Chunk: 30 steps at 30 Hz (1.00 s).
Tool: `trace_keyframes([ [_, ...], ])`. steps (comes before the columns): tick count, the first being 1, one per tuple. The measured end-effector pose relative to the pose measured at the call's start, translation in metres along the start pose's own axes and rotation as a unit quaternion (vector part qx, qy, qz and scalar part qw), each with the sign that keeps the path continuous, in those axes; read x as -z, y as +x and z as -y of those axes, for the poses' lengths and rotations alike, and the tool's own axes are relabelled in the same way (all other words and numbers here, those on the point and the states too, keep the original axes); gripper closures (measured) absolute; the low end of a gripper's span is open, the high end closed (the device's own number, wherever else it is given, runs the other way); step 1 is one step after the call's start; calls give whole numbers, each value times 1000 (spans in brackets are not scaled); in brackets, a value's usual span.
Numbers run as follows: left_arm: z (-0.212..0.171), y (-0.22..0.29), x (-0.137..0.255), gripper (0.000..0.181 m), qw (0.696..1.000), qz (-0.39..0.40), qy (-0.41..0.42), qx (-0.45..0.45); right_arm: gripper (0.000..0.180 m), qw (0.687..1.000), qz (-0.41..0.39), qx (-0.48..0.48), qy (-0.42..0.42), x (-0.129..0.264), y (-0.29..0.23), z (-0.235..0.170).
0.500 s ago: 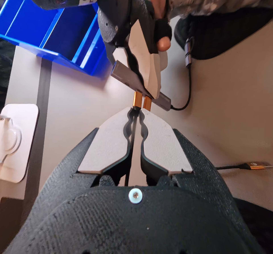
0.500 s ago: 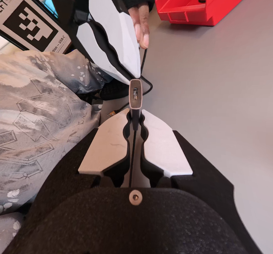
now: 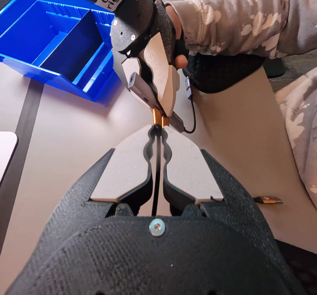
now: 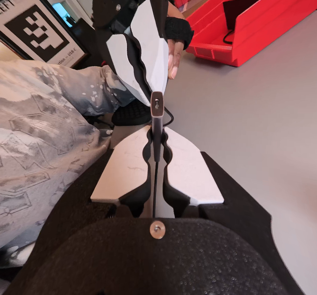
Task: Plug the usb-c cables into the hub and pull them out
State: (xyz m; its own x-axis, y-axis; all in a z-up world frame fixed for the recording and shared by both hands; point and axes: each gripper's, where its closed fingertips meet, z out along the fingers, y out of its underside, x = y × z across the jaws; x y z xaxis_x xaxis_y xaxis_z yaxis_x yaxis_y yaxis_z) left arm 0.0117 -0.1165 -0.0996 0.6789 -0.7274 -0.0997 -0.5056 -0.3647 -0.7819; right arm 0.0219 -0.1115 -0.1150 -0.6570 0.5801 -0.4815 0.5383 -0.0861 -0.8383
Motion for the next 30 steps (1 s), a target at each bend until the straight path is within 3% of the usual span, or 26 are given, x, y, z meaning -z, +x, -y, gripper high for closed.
trace_keyframes([
  [7,4,2,0,174,998,-29,24,54,170,1000,-1,19,-17,-7,-1,-6],
  [11,12,23,-13,181,991,-95,33,83,170,998,-3,51,-45,-25,-8,-8],
  [16,29,1,27,180,996,-10,65,67,170,998,-15,63,-22,-13,-7,-3],
  [19,20,-7,41,173,995,12,60,75,171,997,-18,71,1,-6,-9,6],
  [23,1,1,22,163,996,-20,17,85,170,994,-45,97,-16,-7,-10,6],
  [30,-4,7,6,173,996,-40,-6,85,170,983,-108,139,-59,-12,-1,1],
])
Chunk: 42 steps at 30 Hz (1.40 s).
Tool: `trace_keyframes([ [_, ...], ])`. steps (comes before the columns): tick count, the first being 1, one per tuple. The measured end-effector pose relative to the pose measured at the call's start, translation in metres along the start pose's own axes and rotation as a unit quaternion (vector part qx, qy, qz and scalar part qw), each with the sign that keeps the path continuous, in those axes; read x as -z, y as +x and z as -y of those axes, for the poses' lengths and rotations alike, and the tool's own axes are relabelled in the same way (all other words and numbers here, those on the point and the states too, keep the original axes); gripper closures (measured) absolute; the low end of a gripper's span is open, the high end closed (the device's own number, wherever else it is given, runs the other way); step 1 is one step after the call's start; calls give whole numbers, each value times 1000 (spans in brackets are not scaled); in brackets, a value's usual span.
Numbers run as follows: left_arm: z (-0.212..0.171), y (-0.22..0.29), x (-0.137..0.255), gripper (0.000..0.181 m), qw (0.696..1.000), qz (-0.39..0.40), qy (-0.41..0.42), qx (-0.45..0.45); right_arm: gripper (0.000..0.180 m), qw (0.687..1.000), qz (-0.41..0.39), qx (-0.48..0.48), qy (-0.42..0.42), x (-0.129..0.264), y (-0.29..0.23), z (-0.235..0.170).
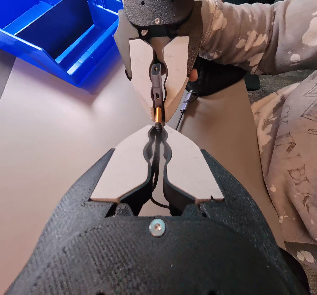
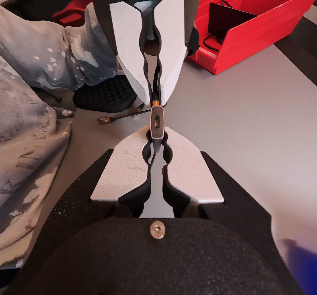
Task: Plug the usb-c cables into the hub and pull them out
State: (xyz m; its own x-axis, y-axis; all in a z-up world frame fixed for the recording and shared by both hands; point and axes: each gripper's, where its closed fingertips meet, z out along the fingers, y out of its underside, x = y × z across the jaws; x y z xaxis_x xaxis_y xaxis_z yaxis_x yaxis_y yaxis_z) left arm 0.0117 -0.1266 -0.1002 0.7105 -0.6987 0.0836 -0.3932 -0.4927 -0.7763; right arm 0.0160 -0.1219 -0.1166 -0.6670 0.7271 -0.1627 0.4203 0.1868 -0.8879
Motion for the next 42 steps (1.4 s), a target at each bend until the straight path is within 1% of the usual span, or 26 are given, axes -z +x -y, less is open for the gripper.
trace_keyframes([
  [2,-2,-1,-1,173,1000,3,-9,5,170,1000,-16,14,-15,-3,3,-4],
  [5,-1,4,-6,173,1000,-1,-20,-4,171,998,-15,40,-45,-12,-1,-12],
  [7,5,8,-8,173,1000,-5,-21,-3,171,997,-16,56,-44,-19,-5,-9],
  [10,4,22,-11,173,997,-24,-65,-25,171,995,12,79,-55,-31,-22,-5],
  [11,2,23,-11,173,996,-15,-78,-33,171,994,-8,91,-56,-32,-18,-4],
  [12,3,21,-8,173,996,-3,-76,-35,171,996,-9,79,-43,-31,-18,0],
  [14,10,19,3,173,998,5,-52,-28,171,998,-4,63,-13,-23,-18,10],
  [16,18,15,12,173,999,17,-24,-26,171,997,-22,68,30,-16,-13,22],
  [20,40,7,32,173,997,22,71,-11,171,984,-24,41,172,12,-9,58],
  [22,51,2,41,173,992,24,125,-2,169,974,-33,27,223,27,-4,69],
  [24,60,-3,50,173,984,21,176,9,163,969,-40,31,242,33,-3,73],
  [26,66,-6,57,173,975,10,220,24,162,962,-50,34,266,38,-2,78],
  [28,69,-4,60,173,969,-4,246,25,169,955,-53,27,292,42,-1,83],
  [29,70,-4,60,173,967,-8,255,26,169,951,-49,23,304,44,-2,85],
  [35,73,2,62,173,961,-26,274,35,171,951,-40,29,306,48,-9,90],
  [42,69,6,59,173,965,-36,256,44,171,963,-38,49,264,46,-12,84],
])
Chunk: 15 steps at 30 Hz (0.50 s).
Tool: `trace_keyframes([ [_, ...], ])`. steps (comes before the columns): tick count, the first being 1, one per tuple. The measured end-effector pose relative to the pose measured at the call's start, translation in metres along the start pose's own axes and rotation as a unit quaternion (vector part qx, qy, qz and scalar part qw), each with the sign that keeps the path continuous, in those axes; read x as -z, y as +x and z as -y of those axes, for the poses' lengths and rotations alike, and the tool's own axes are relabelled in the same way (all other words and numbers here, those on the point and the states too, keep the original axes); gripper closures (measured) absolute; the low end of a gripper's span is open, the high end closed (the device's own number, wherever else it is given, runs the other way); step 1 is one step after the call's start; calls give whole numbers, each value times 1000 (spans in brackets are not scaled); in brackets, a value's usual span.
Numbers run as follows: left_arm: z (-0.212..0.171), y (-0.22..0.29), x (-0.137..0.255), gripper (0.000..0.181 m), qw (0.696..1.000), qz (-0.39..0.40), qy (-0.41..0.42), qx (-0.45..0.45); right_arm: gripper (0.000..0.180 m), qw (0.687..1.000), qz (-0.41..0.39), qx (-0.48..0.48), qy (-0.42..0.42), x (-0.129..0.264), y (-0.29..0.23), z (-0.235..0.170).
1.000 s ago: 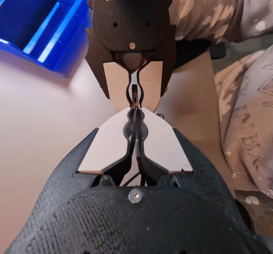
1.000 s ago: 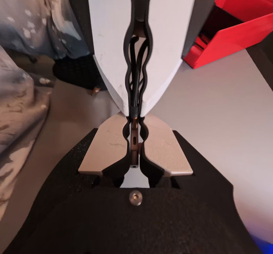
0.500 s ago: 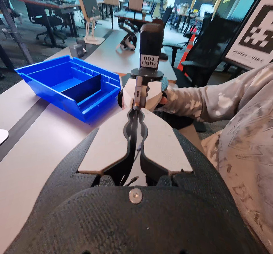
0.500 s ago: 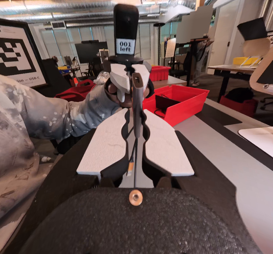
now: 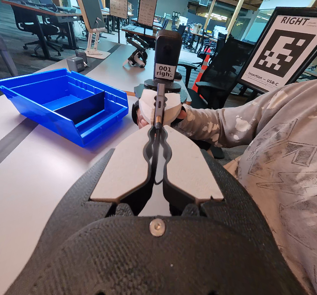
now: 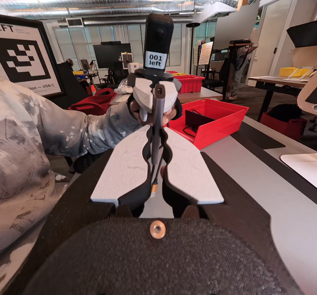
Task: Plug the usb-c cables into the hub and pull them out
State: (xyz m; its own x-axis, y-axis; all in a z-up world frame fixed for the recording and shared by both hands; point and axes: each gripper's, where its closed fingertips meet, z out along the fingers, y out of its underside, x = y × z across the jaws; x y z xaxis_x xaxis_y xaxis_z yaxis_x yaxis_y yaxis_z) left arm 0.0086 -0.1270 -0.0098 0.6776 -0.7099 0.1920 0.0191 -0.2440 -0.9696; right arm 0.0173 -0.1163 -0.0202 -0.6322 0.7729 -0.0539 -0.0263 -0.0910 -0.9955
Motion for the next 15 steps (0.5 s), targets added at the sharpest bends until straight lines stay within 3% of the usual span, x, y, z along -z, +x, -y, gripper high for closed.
trace_keyframes([
  [15,-26,0,-7,173,996,14,-92,0,171,994,19,31,-107,-5,-5,-37],
])
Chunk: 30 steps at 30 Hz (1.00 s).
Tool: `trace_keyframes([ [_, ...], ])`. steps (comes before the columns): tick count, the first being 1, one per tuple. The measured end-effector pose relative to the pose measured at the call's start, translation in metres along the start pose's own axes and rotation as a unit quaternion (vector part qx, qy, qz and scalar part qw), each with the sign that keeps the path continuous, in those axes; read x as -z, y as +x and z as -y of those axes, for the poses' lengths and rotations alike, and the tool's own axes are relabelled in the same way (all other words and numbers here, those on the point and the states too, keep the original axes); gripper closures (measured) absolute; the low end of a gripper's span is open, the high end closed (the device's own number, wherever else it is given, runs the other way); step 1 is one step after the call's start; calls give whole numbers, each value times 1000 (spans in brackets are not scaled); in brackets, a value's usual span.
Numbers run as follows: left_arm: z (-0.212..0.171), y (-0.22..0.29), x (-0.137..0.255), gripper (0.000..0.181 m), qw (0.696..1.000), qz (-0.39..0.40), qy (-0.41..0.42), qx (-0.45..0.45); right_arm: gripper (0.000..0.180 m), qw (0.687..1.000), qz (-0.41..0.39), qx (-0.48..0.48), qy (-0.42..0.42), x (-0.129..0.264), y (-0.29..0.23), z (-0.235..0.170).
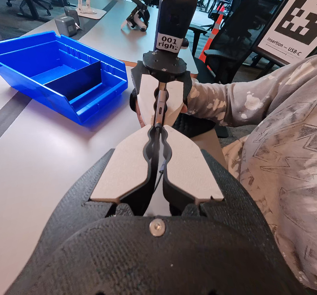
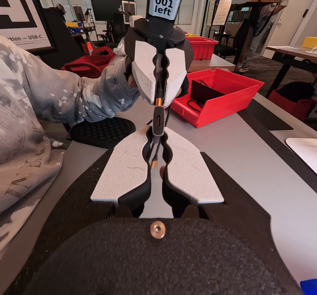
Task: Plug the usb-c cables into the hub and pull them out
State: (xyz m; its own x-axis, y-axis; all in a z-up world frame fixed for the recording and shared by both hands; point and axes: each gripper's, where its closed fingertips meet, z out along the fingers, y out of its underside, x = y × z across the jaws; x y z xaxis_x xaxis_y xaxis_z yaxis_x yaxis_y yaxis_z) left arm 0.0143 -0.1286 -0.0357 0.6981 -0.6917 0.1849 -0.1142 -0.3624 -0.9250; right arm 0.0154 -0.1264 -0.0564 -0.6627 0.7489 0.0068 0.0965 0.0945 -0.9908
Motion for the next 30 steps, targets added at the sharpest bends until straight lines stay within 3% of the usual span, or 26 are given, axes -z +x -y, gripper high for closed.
trace_keyframes([
  [7,16,-7,7,173,997,-11,68,23,170,996,-36,-5,83,12,12,24],
  [13,19,-17,15,173,993,-23,102,50,157,990,-75,-3,116,37,25,39],
  [19,8,-14,1,173,998,-15,63,20,149,995,-84,17,56,31,20,35],
  [22,4,-10,-5,173,999,-10,45,5,169,996,-75,42,14,24,12,29],
  [25,16,-7,5,171,997,-1,74,4,171,993,-85,82,-16,28,8,40],
  [30,24,-21,39,152,984,117,134,-16,171,979,-145,128,-63,63,33,84],
])
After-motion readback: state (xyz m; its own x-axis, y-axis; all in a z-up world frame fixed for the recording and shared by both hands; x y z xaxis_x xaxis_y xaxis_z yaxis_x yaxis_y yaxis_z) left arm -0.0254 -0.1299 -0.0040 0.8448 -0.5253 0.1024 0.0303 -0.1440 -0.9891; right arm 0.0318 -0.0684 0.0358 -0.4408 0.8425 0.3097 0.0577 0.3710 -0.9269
